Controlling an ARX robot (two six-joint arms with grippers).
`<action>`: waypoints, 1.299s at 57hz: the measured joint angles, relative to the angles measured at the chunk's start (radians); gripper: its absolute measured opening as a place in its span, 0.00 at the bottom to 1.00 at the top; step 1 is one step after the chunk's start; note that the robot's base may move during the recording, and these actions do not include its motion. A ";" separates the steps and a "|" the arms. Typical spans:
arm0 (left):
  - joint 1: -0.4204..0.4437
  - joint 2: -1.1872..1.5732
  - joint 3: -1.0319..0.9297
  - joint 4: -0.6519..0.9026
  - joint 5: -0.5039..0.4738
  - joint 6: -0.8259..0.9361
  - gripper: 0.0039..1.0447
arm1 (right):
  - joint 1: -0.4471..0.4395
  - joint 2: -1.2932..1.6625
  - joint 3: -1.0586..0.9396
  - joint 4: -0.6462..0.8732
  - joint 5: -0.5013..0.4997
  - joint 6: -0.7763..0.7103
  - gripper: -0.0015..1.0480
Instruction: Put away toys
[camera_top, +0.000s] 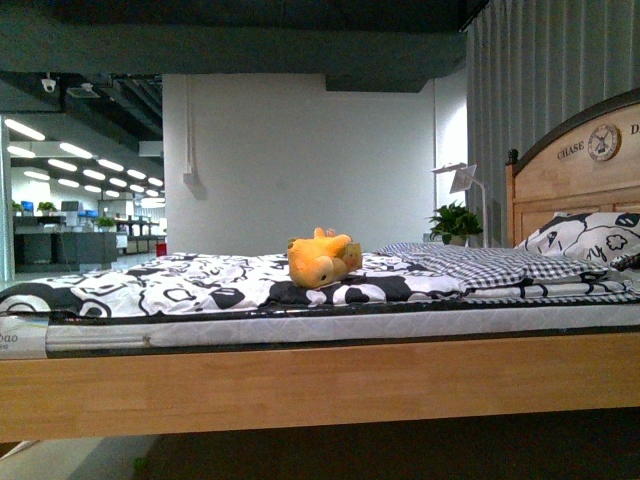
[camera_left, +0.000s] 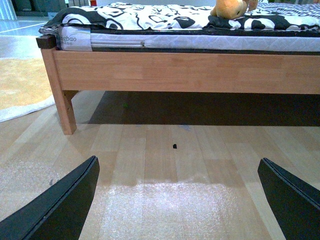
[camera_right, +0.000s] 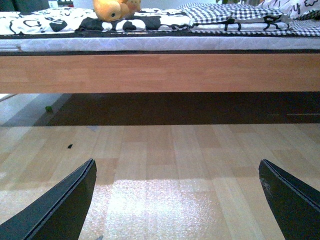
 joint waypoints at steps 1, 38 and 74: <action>0.000 0.000 0.000 0.000 0.000 0.000 0.94 | 0.000 0.000 0.000 0.000 0.000 0.000 0.94; 0.000 0.000 0.000 0.000 0.000 0.000 0.94 | 0.000 0.000 0.000 0.000 0.000 0.000 0.94; 0.000 0.000 0.000 0.000 0.000 0.000 0.94 | 0.000 0.000 0.000 0.000 0.000 0.000 0.94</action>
